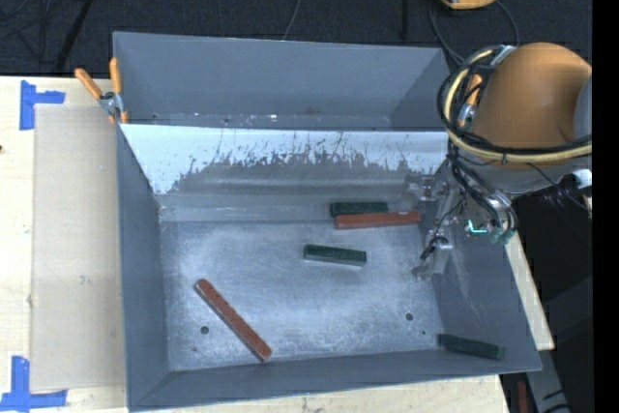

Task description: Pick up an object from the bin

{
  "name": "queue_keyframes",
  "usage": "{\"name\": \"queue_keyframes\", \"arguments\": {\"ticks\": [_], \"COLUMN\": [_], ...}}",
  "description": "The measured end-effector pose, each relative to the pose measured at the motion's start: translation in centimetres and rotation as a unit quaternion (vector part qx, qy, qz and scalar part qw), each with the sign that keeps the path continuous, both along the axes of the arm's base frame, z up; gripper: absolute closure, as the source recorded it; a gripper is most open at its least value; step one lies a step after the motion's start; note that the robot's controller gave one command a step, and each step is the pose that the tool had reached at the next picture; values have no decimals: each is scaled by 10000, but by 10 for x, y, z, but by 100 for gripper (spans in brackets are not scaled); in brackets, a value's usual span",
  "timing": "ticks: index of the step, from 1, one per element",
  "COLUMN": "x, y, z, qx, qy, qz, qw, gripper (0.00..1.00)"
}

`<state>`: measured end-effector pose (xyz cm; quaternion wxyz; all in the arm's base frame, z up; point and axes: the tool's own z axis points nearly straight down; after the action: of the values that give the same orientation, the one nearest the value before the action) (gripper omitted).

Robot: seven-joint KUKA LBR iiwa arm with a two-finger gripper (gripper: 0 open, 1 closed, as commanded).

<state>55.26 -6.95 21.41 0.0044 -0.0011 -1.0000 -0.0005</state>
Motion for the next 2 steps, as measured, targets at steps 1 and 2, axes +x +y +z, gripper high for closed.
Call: {"name": "queue_keyframes", "arguments": {"ticks": [1,2], "x": [32,22], "y": [61,63], "z": [-148,-113], "qx": [8,0], "qy": [-34,-55], "qz": [485,23], "qw": [9988,10000], "gripper": [0,0]}}
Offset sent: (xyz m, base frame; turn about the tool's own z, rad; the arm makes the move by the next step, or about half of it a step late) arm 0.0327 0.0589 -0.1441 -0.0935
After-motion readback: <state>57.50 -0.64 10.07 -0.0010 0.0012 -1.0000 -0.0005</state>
